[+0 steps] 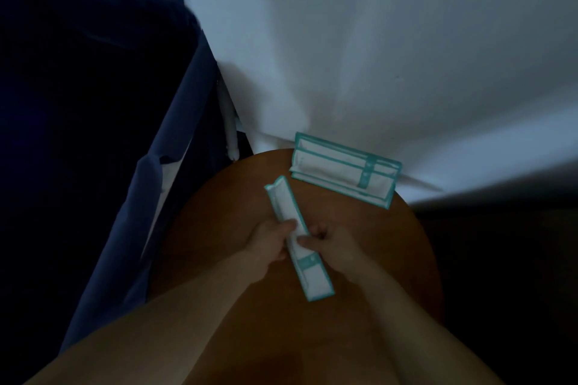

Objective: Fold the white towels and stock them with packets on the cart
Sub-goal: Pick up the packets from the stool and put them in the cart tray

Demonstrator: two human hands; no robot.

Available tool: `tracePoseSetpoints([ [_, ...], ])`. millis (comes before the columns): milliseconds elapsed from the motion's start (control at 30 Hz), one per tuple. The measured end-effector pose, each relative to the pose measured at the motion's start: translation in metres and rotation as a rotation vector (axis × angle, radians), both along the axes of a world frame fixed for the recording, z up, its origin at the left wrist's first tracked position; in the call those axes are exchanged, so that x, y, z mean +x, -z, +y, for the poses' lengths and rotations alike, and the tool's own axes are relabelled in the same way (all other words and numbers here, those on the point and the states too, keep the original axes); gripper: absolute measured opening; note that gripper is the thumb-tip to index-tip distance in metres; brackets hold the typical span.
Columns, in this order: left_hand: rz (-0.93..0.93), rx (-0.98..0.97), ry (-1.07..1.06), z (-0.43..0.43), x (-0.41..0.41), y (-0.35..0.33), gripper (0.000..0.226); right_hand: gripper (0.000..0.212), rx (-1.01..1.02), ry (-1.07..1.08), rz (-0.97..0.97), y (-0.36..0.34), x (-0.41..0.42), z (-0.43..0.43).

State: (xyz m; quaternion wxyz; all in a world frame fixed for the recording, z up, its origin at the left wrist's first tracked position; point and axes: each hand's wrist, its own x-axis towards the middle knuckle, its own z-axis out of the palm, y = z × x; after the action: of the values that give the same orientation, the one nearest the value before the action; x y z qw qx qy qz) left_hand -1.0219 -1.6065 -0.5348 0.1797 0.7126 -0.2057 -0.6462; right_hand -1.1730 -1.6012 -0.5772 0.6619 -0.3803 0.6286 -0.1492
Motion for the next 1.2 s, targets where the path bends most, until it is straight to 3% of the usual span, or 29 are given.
tracePoseSetpoints([
  [100, 0.093, -0.019, -0.137, -0.002, 0.000, 0.010, 0.004, 0.018, 0.026, -0.075, -0.034, -0.011, -0.006, -0.010],
  [233, 0.124, -0.049, -0.251, -0.002, -0.004, 0.018, 0.010, 0.023, -0.504, -0.346, 0.714, -0.013, -0.020, -0.041],
  [300, 0.120, -0.037, -0.245, -0.001, -0.007, 0.018, 0.010, 0.038, -0.667, -0.299, 0.881, -0.010, -0.029, -0.062],
  [400, 0.126, -0.007, -0.264, 0.001, -0.006, 0.021, 0.009, 0.052, -0.688, -0.430, 1.059, 0.000, -0.042, -0.086],
  [500, 0.135, -0.012, -0.275, 0.003, -0.007, 0.023, 0.008, 0.047, -0.677, -0.562, 1.231, 0.005, -0.047, -0.092],
  [600, 0.131, -0.048, -0.263, 0.002, -0.008, 0.022, 0.007, 0.046, -0.776, -0.524, 1.302, 0.012, -0.050, -0.090],
  [800, 0.103, -0.091, -0.242, 0.002, -0.007, 0.012, 0.013, 0.017, -0.653, -0.659, 1.199, -0.002, -0.050, -0.071],
  [867, 0.092, -0.096, -0.242, 0.005, -0.007, 0.003, 0.014, 0.022, -0.578, -0.629, 1.115, -0.008, -0.050, -0.062],
  [1067, 0.093, -0.068, -0.297, 0.022, -0.007, -0.032, 0.004, 0.022, -0.307, -0.208, 0.648, -0.033, -0.041, -0.034],
  [1133, 0.081, -0.068, -0.303, 0.031, -0.005, -0.045, 0.005, 0.010, -0.247, -0.054, 0.432, -0.047, -0.034, -0.023],
  [1200, 0.055, -0.103, -0.282, 0.039, 0.000, -0.059, 0.011, 0.012, -0.202, 0.037, 0.299, -0.062, -0.026, -0.010],
])
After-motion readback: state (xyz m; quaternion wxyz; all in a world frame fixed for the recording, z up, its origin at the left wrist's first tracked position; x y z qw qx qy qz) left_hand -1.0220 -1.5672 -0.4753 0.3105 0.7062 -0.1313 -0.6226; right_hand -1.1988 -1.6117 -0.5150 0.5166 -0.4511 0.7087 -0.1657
